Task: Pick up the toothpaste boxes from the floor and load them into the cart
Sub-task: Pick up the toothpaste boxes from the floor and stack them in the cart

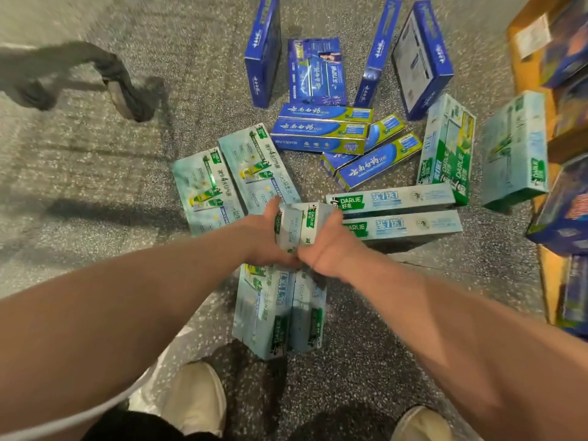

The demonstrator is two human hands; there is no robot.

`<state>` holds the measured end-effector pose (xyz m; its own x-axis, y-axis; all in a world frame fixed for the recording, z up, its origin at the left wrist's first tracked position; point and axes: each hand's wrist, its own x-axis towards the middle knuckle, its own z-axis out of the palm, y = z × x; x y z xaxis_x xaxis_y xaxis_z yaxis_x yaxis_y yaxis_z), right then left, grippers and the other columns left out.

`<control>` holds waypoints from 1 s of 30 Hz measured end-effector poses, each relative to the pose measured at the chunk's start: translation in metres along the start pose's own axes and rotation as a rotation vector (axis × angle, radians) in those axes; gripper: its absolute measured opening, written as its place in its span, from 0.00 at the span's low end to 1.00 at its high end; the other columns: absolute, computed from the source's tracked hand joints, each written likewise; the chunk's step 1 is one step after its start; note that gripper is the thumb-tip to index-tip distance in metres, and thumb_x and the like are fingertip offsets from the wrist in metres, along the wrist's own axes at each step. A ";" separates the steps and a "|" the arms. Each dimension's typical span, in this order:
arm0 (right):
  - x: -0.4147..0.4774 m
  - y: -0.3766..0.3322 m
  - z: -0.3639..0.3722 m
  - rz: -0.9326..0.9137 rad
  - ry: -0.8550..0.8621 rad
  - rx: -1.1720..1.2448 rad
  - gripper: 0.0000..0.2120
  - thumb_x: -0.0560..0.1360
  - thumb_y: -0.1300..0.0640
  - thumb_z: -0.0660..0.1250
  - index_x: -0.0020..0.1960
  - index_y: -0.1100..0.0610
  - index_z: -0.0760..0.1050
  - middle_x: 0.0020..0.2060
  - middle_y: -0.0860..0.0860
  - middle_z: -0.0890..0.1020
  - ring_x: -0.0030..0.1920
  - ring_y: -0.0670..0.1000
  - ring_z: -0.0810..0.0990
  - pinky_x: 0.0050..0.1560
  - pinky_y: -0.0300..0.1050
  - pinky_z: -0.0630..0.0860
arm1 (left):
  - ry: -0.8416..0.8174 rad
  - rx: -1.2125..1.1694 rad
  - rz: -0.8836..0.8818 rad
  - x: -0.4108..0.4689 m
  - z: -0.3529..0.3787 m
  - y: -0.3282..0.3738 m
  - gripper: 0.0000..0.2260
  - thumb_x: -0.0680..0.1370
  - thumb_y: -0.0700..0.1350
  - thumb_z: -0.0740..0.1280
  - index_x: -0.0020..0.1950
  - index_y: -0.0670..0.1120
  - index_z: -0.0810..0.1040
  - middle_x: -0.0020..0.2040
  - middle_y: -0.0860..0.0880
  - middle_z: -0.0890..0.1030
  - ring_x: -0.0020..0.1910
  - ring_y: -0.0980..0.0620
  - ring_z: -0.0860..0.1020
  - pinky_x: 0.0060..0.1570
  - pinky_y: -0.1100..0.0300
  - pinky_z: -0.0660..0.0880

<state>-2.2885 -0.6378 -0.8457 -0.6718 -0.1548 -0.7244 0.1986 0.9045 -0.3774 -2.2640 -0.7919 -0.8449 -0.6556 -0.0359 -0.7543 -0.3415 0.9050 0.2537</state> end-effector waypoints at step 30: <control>-0.038 -0.048 0.115 0.075 0.119 0.042 0.75 0.62 0.28 0.75 0.75 0.64 0.22 0.73 0.62 0.55 0.68 0.58 0.73 0.62 0.53 0.76 | 0.296 -0.256 -0.179 0.005 -0.001 0.005 0.41 0.68 0.65 0.75 0.75 0.60 0.60 0.70 0.42 0.58 0.42 0.44 0.77 0.42 0.52 0.75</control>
<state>-2.1904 -0.7211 -0.8662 -0.7335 -0.0365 -0.6787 0.2799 0.8938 -0.3505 -2.2698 -0.7876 -0.8465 -0.7230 -0.3364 -0.6034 -0.5991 0.7403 0.3051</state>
